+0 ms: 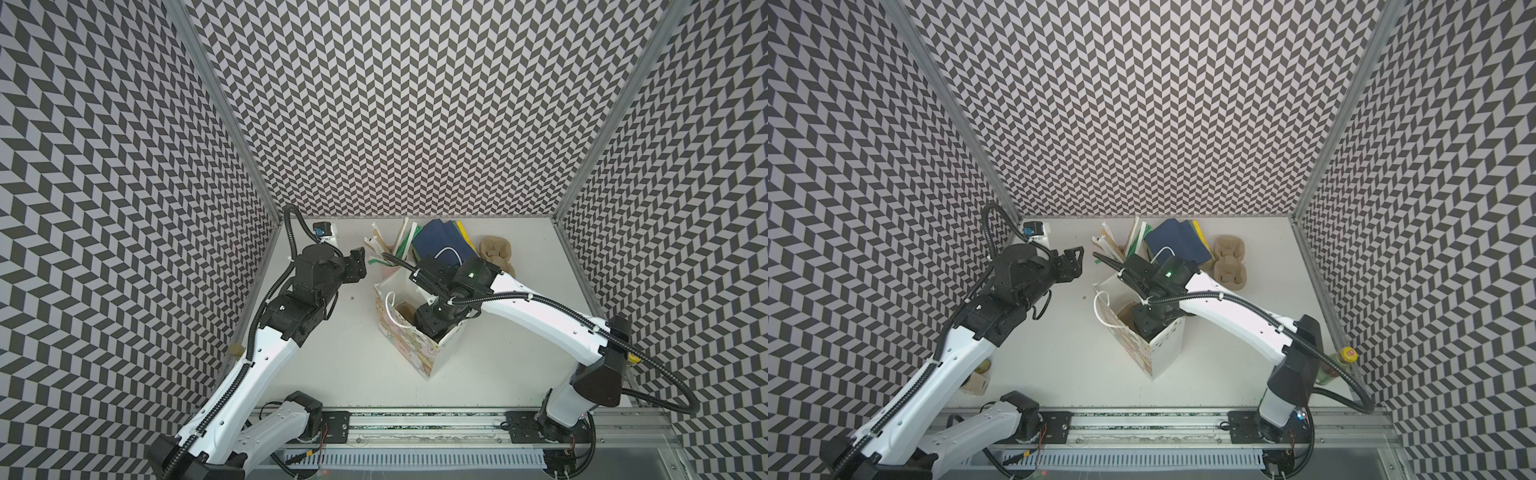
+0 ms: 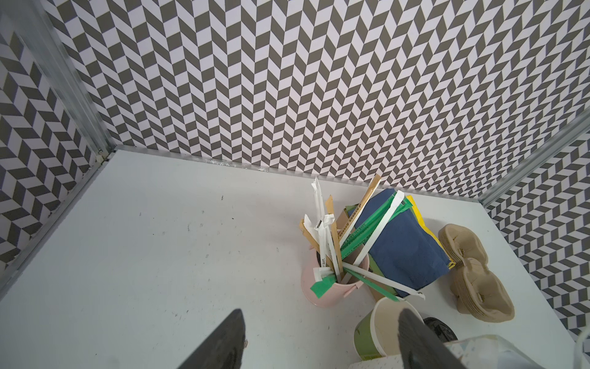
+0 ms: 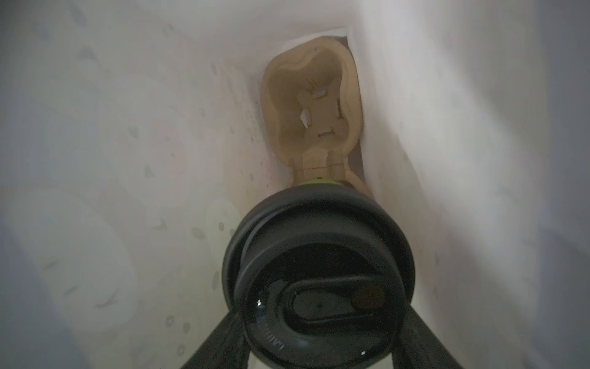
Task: Pack a coffee takeout order
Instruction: Place the coffee cup in the cup tray.
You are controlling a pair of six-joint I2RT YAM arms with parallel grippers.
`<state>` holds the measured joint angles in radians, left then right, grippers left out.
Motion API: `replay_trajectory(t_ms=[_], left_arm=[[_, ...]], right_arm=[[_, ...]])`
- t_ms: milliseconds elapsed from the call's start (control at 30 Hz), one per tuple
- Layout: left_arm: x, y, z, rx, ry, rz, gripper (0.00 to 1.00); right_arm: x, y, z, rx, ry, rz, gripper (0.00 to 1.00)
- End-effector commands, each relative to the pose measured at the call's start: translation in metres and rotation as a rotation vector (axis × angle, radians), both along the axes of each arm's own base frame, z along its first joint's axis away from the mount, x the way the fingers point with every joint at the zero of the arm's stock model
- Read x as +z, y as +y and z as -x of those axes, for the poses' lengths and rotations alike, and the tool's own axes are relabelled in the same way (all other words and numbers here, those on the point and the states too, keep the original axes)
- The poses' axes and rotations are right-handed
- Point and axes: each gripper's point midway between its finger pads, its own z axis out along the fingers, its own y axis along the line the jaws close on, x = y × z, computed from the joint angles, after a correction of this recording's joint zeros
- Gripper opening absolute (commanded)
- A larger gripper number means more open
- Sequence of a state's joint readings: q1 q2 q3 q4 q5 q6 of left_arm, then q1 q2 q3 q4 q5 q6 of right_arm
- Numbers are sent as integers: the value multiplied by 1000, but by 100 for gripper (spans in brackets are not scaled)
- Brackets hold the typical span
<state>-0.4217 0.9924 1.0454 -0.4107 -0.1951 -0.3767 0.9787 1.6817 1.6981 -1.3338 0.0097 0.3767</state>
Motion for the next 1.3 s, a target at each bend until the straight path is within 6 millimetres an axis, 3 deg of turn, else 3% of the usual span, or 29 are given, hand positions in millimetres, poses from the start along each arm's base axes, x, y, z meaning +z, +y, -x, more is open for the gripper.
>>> replay_trajectory(t_ms=[0,533,800,933,1267], left_arm=[[6,3,1,7,-20,14,76],[5,3,1,11,-16,11,76],[5,3,1,10,-17,10,76],[6,4,1,12,-18,10,76],[5,4,2,11,-17,10,76]], right_arm=[[-5,1,1,13,3,12,0],[-31,0,-4,5,29,89,0],[-41,6,0,20,46,113,0],[-44,16,13,56,60,114,0],[-58,9,14,56,71,161,0]])
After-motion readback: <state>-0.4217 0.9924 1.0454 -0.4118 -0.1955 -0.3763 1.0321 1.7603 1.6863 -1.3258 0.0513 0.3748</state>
